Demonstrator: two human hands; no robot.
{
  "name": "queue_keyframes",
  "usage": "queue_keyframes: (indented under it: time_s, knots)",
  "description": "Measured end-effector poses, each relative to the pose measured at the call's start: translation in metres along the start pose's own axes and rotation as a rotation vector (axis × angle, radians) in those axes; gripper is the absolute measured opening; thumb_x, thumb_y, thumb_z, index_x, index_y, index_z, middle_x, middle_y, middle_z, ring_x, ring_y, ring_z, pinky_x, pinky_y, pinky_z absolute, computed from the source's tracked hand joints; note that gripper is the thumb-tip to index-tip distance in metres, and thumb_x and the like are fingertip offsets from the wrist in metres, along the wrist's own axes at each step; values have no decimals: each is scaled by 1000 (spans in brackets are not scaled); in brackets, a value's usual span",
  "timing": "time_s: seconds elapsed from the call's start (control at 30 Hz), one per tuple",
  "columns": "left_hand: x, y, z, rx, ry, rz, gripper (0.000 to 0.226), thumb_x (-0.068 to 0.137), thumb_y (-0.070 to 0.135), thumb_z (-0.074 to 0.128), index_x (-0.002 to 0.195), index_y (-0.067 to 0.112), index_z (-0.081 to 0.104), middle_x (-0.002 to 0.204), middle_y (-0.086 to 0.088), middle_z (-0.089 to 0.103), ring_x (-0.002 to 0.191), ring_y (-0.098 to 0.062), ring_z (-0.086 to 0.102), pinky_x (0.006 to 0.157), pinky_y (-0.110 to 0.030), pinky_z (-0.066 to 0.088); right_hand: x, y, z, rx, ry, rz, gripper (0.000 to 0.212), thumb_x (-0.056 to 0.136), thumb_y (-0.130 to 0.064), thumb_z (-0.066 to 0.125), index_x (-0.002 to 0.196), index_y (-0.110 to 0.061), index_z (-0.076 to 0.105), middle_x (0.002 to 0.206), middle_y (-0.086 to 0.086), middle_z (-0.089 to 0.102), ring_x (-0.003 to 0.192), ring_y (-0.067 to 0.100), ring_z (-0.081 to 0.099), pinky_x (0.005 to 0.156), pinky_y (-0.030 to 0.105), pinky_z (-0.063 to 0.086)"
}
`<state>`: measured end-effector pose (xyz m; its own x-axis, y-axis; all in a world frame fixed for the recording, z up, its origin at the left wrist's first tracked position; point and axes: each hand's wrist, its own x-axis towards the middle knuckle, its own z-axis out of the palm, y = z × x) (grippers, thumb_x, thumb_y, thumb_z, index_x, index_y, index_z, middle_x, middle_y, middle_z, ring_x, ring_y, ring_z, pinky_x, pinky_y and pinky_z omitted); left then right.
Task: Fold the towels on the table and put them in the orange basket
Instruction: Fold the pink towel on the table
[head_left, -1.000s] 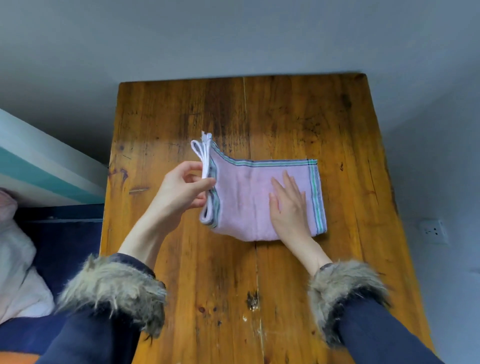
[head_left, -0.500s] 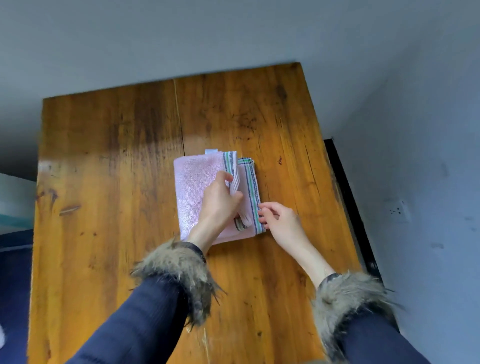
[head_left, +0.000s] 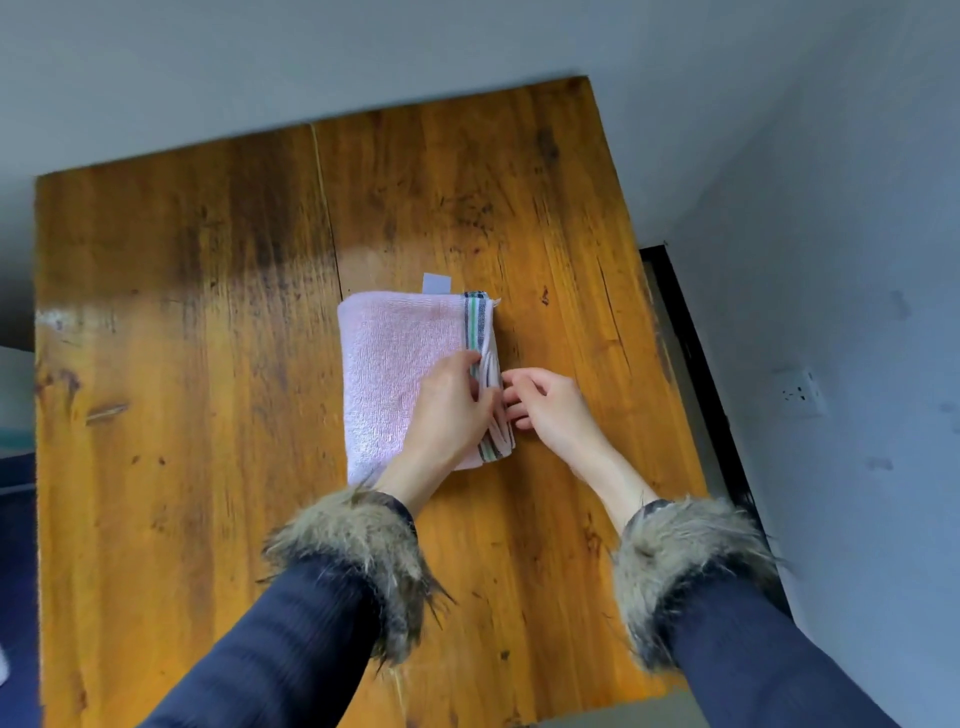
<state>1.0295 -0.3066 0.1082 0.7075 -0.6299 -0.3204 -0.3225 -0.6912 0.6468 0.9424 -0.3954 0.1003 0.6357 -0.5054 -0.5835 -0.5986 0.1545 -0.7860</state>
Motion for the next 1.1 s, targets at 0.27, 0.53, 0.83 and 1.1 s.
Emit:
queue_keyframes:
  time_s: [0.27, 0.53, 0.83, 1.1]
  knots:
    - [-22, -29, -28, 123, 220, 331, 33, 89, 3, 44, 118, 7, 60, 110, -8, 60, 104, -22, 51, 89, -30, 41, 38, -45, 8, -91, 53, -74, 25, 91, -21, 57, 110, -8, 65, 103, 4, 69, 92, 16, 64, 81, 31, 52]
    - [-32, -66, -25, 598, 72, 331, 53, 96, 49, 28, 144, 28, 30, 156, -9, 17, 144, -30, 3, 114, -56, 0, 47, -43, 15, -197, 173, -149, 16, 91, -19, 55, 102, -13, 65, 91, -5, 63, 84, 13, 60, 77, 30, 49]
    - [-29, -63, -13, 436, 96, 296, 54, 98, 34, 15, 147, 13, 20, 156, -9, 16, 144, -25, 3, 114, -48, -8, -10, 22, 51, -734, 427, -672, 40, 89, -5, 37, 126, -1, 53, 129, 15, 54, 124, 29, 46, 101, 37, 34]
    - [-8, -81, -43, 536, 145, 351, 52, 98, 33, 21, 146, 13, 26, 156, -11, 14, 144, -26, 0, 115, -49, -1, 0, 35, 39, -1006, 185, -589, 56, 98, -30, 20, 146, -3, 16, 156, 10, 14, 144, 17, 5, 118, 37, -2]
